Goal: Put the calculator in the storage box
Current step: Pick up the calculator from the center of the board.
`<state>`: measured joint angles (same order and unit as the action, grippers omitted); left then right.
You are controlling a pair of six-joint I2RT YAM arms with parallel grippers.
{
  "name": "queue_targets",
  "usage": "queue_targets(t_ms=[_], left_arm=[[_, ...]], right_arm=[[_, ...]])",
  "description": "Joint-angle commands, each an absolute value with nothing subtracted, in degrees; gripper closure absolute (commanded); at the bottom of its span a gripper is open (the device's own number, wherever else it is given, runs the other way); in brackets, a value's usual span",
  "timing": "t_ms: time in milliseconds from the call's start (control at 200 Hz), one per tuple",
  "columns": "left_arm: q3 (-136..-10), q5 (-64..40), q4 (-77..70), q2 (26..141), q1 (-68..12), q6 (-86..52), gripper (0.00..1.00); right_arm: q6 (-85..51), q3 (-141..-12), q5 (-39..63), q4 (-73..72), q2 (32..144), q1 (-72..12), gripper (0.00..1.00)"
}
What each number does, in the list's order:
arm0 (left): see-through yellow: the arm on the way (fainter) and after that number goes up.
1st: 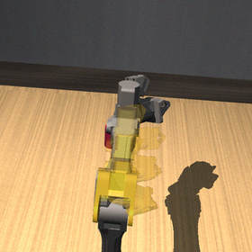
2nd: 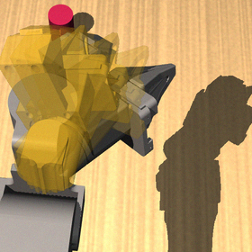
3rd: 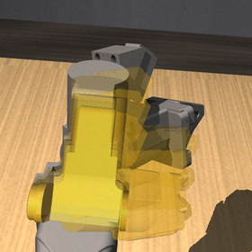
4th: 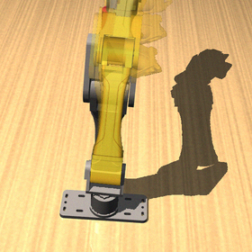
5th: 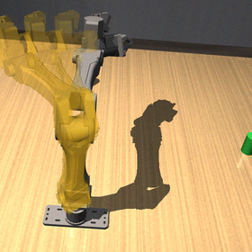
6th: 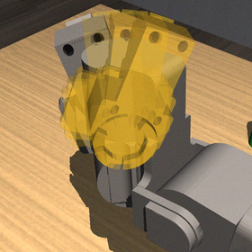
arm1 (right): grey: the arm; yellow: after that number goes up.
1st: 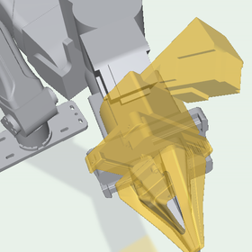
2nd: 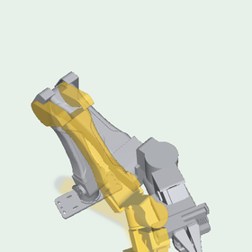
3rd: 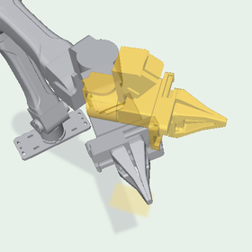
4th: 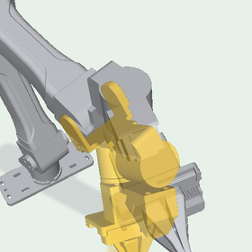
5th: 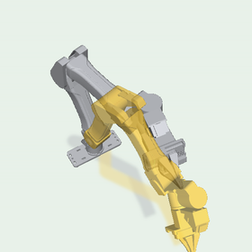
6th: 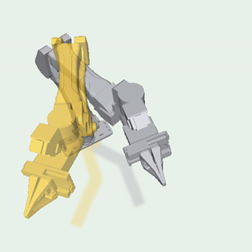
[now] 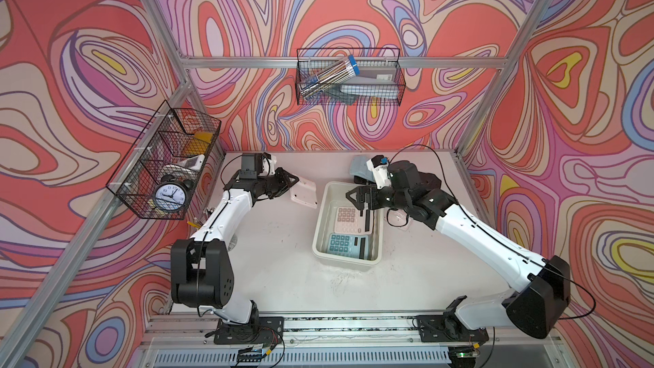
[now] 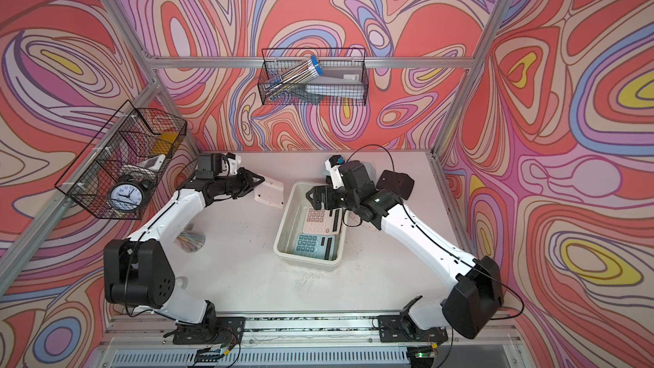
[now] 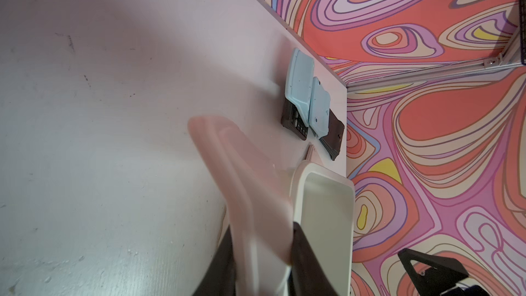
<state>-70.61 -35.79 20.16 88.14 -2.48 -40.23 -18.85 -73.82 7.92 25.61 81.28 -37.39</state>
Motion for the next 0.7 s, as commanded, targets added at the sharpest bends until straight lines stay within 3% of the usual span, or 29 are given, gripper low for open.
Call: queue_targets(t_ms=[0,601,691], left_arm=[[-74.08,-34.37,25.43,85.44,-3.22,-38.88,0.96],[-77.7,-36.83,29.88,78.4,-7.46,-41.31,0.98],[-77.61,-36.49,30.32,78.16,-7.82,-41.22,0.99]], right_arm=[[-11.84,-75.66,-0.52,21.54,84.06,-42.43,0.03],[22.17,-75.49,-32.19,-2.83,98.92,-62.04,0.02],[23.3,-77.26,-37.2,-2.81,101.13,-62.19,0.08]])
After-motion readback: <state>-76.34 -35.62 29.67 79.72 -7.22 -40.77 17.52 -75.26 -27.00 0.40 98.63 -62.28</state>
